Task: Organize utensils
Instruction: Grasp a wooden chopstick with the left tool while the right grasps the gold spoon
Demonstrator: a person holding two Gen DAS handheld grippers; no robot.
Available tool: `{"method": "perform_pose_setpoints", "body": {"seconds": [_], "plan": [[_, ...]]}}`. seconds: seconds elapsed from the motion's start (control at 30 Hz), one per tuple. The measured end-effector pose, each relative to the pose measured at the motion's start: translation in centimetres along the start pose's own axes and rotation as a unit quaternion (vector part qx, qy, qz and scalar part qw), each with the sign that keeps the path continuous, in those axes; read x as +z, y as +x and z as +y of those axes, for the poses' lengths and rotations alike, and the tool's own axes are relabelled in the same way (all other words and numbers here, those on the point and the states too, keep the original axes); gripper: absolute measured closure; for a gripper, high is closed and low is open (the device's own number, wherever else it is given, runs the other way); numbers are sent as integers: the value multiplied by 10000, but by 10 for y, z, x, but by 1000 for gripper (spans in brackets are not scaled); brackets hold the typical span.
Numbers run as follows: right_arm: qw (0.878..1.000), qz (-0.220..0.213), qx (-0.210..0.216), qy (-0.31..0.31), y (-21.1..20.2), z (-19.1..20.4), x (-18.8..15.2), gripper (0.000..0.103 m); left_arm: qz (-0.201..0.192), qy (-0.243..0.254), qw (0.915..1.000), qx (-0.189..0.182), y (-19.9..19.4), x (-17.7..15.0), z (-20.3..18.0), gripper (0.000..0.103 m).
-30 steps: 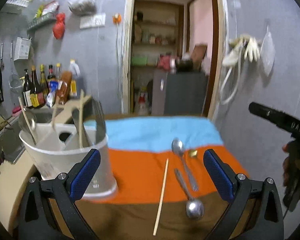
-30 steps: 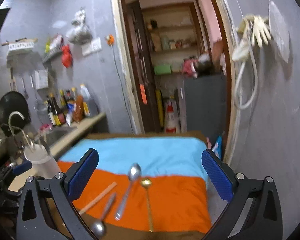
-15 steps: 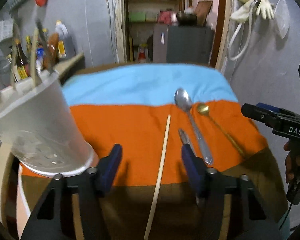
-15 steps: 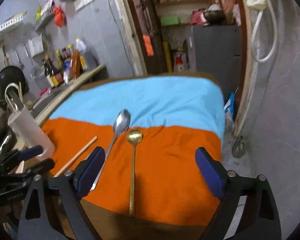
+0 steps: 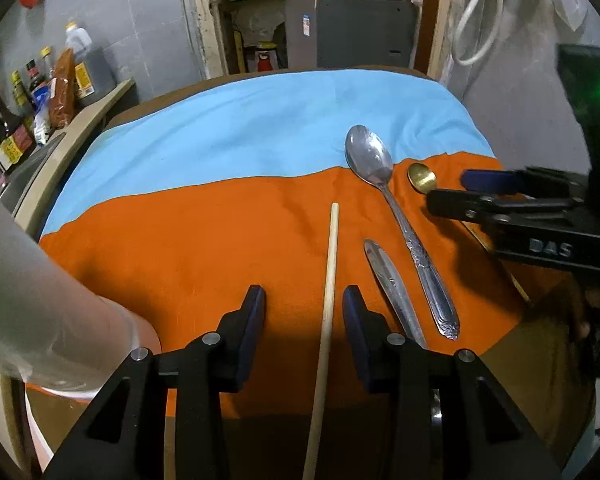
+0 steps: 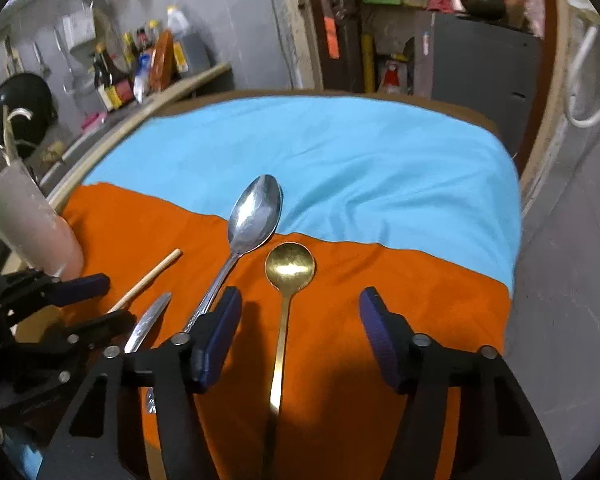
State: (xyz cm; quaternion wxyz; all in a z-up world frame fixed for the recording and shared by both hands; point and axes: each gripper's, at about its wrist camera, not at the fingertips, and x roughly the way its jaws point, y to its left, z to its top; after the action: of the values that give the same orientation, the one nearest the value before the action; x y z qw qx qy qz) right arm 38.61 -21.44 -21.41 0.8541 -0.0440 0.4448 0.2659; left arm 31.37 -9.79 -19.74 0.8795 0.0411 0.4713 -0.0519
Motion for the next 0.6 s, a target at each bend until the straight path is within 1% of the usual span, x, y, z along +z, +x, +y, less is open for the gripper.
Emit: {"method": "perform_pose_setpoints", "body": {"seconds": [0.13, 0.2, 0.23, 0.27, 0.3, 0.33, 0.37, 0.4, 0.43, 0.47, 0.5, 0.57, 0.6], "plan": [[9995, 96, -151, -267, 10, 6, 9, 45, 87, 135, 9999, 64, 4, 0, -3, 68], [9987, 125, -303, -398, 14, 9, 12, 51, 80, 168, 9997, 134, 6, -1, -6, 68], [9980, 142, -406, -457, 15, 12, 13, 59, 78, 201, 9996, 173, 6, -1, -7, 68], [9980, 151, -410, -447, 15, 13, 13, 66, 79, 233, 9995, 206, 6, -1, -8, 68], [9980, 165, -438, -419, 15, 13, 14, 68, 83, 251, 9994, 219, 7, -1, -9, 69], [9981, 173, -442, -395, 15, 13, 14, 73, 96, 270, 9993, 230, 7, -1, -9, 70], [9981, 186, -443, -374, 15, 13, 15, 76, 113, 289, 9992, 243, 7, -1, -9, 75], [9982, 209, -454, -346, 15, 13, 15, 76, 141, 319, 9991, 253, 7, 0, -8, 78], [9983, 226, -447, -310, 15, 12, 16, 76, 168, 348, 9989, 252, 6, 1, -7, 87], [9986, 235, -412, -248, 14, 11, 17, 77, 192, 365, 9989, 214, 5, 1, -5, 98], [9989, 236, -368, -182, 13, 11, 18, 77, 229, 337, 9991, 85, 5, 2, -1, 101], [9999, 114, -80, 101, 4, 6, 16, 77, 263, 123, 9992, -290, 2, 2, 9, 101], [9999, 30, -30, 159, 1, 6, 15, 77, 202, -49, 9982, -565, -2, 1, 15, 101]]}}
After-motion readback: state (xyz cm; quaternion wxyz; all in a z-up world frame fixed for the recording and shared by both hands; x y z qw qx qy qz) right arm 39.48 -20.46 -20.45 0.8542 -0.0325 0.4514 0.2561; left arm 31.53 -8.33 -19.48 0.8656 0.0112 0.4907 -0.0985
